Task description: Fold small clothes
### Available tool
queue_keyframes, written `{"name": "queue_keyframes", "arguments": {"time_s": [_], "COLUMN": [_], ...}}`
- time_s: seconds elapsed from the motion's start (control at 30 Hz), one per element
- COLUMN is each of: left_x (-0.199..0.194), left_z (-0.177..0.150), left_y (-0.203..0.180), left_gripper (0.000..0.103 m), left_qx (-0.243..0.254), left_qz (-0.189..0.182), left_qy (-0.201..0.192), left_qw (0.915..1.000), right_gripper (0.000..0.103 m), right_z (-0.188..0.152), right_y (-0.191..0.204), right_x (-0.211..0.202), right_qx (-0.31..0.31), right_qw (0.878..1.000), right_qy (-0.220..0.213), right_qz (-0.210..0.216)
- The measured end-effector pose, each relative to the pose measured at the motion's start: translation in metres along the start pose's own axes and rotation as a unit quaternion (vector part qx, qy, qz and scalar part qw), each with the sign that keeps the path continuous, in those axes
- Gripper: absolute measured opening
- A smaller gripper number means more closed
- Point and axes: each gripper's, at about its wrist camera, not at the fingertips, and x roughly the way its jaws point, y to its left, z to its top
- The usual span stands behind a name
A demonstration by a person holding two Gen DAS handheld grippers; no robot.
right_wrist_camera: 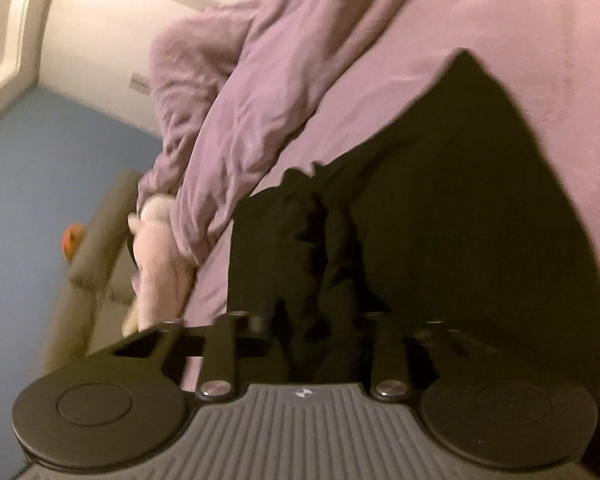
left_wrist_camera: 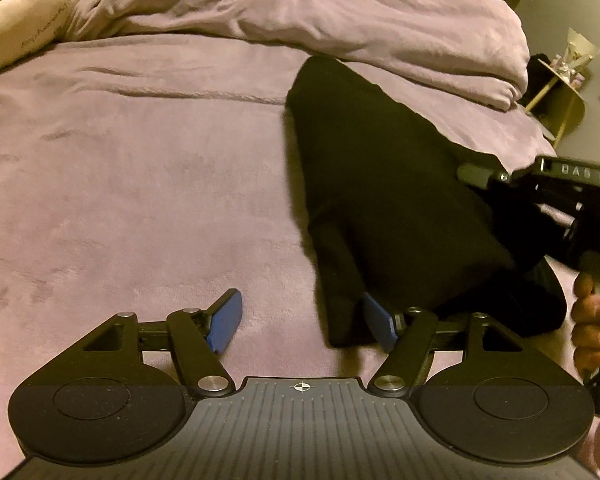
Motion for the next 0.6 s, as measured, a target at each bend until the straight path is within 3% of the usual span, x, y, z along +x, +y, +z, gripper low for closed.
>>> {"name": "queue_keyframes", "arguments": {"time_s": [0.07,0.17,0.23,0.27,0.3,0.43,0.53,0.6], "left_x": [-0.001,-0.002,-0.002,-0.001,0.000,-0.001,-0.002,0.000], "left_z": [-0.001,-0.001,-0.002,-0.003,-0.004,-0.005,-0.003,-0.003], "left_y": [-0.002,-0.005,-0.011,-0.015,-0.018,-0.027,-0.028,-0.029], "left_gripper": [0.076,0.081,0.081,0.081,0.081,0.081,0.081,0.081], "left_qx": [0.000,-0.003,0.001,0.006,0.011,0.015,0.018,0.014], "left_qz": [-0.002,-0.019,-0.026,-0.025,-0.018,-0.009,-0.002,0.004], "left_qy": [0.001,0.003,0.007,0.008,0.009,0.019,0.020,0.025], "left_qw": [1.0000,0.9998,0.9996,0.9996,0.9997,0.9997,0.9996,0.9996], "right_gripper": [0.011,0.011,0.011,0.011,0.011,0.014,0.020,0.027], "right_z": [-0.001,-0.017,-0.039,-0.050,-0.057,-0.053,-0.040,-0.030], "right_y": [0.025,0.055,0.062,0.061,0.056,0.015,-0.005,-0.011], "right_x": [-0.013,-0.054,-0.076,-0.080,-0.079,-0.065,-0.076,-0.078], "right_qx": [-0.073,-0.145,-0.177,-0.195,-0.205,-0.156,-0.083,-0.055], "right_qw": [0.995,0.973,0.947,0.934,0.928,0.951,0.972,0.979], "right_qy": [-0.045,-0.150,-0.209,-0.222,-0.217,-0.127,-0.118,-0.114], "right_qz": [-0.042,-0.100,-0.167,-0.203,-0.225,-0.236,-0.186,-0.159]}}
